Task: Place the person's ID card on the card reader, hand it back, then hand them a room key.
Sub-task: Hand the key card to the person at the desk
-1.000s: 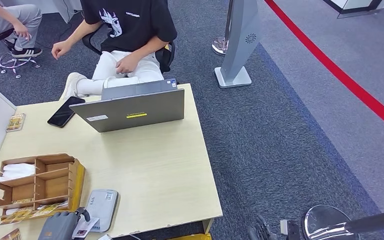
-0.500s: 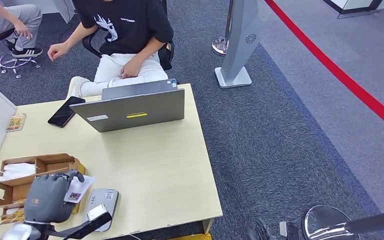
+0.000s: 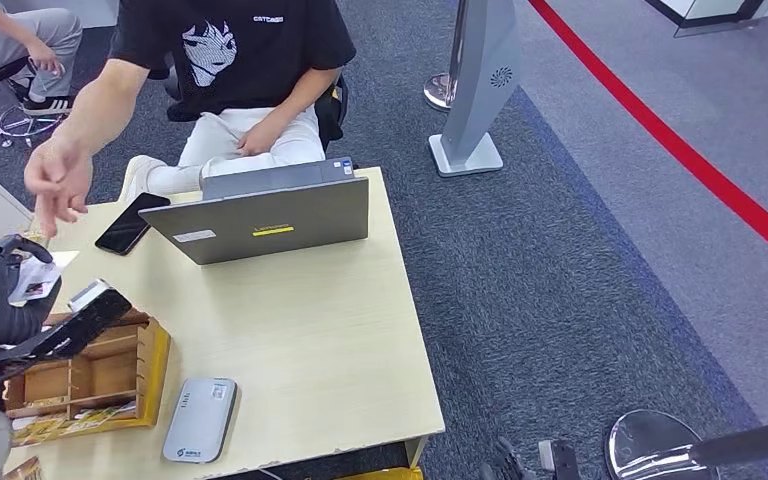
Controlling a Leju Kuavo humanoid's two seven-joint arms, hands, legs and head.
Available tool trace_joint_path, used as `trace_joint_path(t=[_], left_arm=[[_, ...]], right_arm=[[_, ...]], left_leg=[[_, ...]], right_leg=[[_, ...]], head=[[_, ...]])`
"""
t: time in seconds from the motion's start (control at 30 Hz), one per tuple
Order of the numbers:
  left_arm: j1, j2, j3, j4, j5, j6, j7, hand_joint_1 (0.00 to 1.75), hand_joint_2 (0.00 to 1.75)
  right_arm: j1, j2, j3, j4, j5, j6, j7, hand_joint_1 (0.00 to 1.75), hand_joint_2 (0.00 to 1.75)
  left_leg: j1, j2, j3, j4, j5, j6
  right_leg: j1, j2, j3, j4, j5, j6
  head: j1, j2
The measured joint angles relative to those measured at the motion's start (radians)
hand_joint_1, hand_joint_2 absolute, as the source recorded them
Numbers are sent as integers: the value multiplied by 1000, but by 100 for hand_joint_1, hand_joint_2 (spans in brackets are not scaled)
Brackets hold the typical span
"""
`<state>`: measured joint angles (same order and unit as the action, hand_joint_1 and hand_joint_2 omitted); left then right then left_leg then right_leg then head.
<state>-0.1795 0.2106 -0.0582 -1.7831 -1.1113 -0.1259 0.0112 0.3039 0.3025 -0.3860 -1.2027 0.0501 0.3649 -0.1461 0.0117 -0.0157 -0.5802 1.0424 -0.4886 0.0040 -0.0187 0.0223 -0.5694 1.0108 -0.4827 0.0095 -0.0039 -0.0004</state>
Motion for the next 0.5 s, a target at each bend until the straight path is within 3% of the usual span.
trace_joint_path(t=[0.3, 0.43, 0.5], left_arm=[[-17, -13, 33, 9, 1, 6, -8, 171, 175], [-16, -16, 42, 10, -7, 21, -24, 4, 175], [-11, -18, 47, 9, -9, 32, -38, 0, 175]], right_arm=[[-1, 0, 0, 7, -8, 3, 2, 0, 175], [0, 0, 0, 7, -20, -3, 4, 0, 175], [0, 0, 0, 6, -36, -8, 8, 0, 175]], left_leg=[[0, 0, 0, 0, 0, 0], [0, 0, 0, 0, 0, 0], [0, 0, 0, 0, 0, 0]], right_leg=[[0, 0, 0, 0, 0, 0], [0, 0, 0, 0, 0, 0], [0, 0, 0, 0, 0, 0]], head=[[0, 0], [0, 0], [0, 0]])
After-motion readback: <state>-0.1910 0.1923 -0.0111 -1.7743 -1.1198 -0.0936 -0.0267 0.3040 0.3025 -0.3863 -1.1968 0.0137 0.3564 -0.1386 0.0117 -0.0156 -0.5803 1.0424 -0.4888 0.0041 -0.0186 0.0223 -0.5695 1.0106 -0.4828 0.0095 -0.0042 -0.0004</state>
